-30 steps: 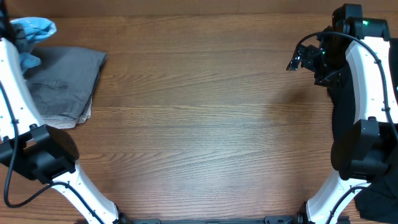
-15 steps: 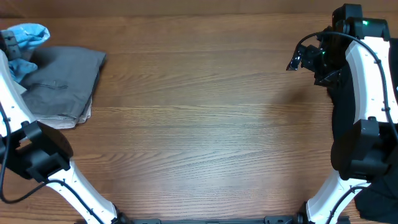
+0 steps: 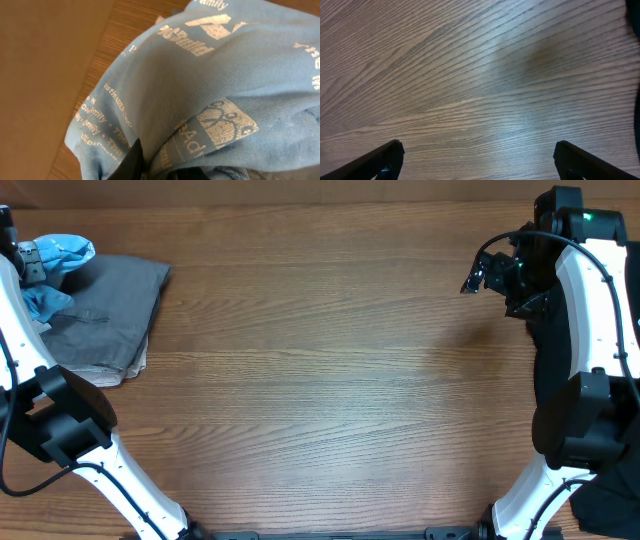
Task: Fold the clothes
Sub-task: 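Carry the blue bundle left and place it on the grey garment, then press the blue bundle down onto the grey stack with the left gripper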
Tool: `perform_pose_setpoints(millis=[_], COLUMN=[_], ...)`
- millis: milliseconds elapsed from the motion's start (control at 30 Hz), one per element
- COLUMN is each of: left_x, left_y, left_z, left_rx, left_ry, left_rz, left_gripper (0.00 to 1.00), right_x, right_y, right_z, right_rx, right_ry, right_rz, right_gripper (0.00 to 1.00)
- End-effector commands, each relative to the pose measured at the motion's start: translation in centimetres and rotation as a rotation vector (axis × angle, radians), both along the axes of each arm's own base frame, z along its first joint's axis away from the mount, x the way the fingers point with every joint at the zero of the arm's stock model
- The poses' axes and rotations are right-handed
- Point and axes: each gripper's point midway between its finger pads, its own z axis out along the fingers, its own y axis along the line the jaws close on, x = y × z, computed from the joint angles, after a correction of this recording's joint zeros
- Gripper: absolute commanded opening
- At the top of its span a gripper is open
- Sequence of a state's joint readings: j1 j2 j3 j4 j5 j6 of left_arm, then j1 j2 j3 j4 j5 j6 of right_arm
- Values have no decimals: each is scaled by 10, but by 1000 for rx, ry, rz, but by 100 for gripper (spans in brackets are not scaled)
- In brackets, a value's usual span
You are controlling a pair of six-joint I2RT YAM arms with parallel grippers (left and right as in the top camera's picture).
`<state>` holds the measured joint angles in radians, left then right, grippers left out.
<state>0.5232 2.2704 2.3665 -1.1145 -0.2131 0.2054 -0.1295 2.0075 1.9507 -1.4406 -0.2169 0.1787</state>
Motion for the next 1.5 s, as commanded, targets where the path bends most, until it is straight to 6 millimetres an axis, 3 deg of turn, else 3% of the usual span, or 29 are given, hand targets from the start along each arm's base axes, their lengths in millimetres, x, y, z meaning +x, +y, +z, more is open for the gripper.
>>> perform_pose_setpoints(millis=[0, 200, 500, 533, 600, 633, 700, 933, 1100, 1200, 1267, 1300, 1333, 1367, 1467], left_x=[3, 4, 9, 8, 3, 1, -4, -19, -32, -30, -28, -28, -28, -30, -33], left_y=[-18, -40, -76, -79, -84, -85, -85, -87, -113, -118, -121, -124, -125, -125, -125], left_z=[-13, -47, -53, -54, -56, -55, -45, 17, 9, 4, 4, 4, 3, 3, -2], left_rx=[-51, -158, -243, -249, -273, -283, -292, -299, -319, -260, -261, -278, -296, -314, -379], left_ry=[11, 39, 59, 63, 79, 83, 76, -18, 78, 114, 110, 105, 100, 95, 89], left_rz=[-22, -61, -119, -114, -87, -71, -43, 52, 28, 27, 35, 35, 44, 61, 74], left_gripper=[8, 9, 9, 12, 43, 53, 64, 82, 83, 84, 74, 60, 10, 4, 4], right_x=[2, 2, 2, 2, 2, 2, 2, 2, 2, 2, 2, 2, 2, 2, 2], right_y=[-2, -2, -2, -2, -2, -2, -2, -2, -2, -2, -2, -2, -2, -2, -2], right_z=[7, 7, 7, 7, 7, 7, 7, 7, 7, 7, 7, 7, 7, 7, 7], right_rx=[-12, -12, -11, -12, -12, -12, -12, -12, -12, -12, -12, -12, -12, -12, -12], right_ry=[-26, -26, -26, -26, -26, -26, -26, -26, -26, -26, -26, -26, -26, -26, -26], right_rz=[6, 6, 6, 6, 6, 6, 6, 6, 6, 6, 6, 6, 6, 6, 6], right_gripper=[100, 100, 100, 100, 100, 100, 100, 100, 100, 100, 100, 100, 100, 100, 100])
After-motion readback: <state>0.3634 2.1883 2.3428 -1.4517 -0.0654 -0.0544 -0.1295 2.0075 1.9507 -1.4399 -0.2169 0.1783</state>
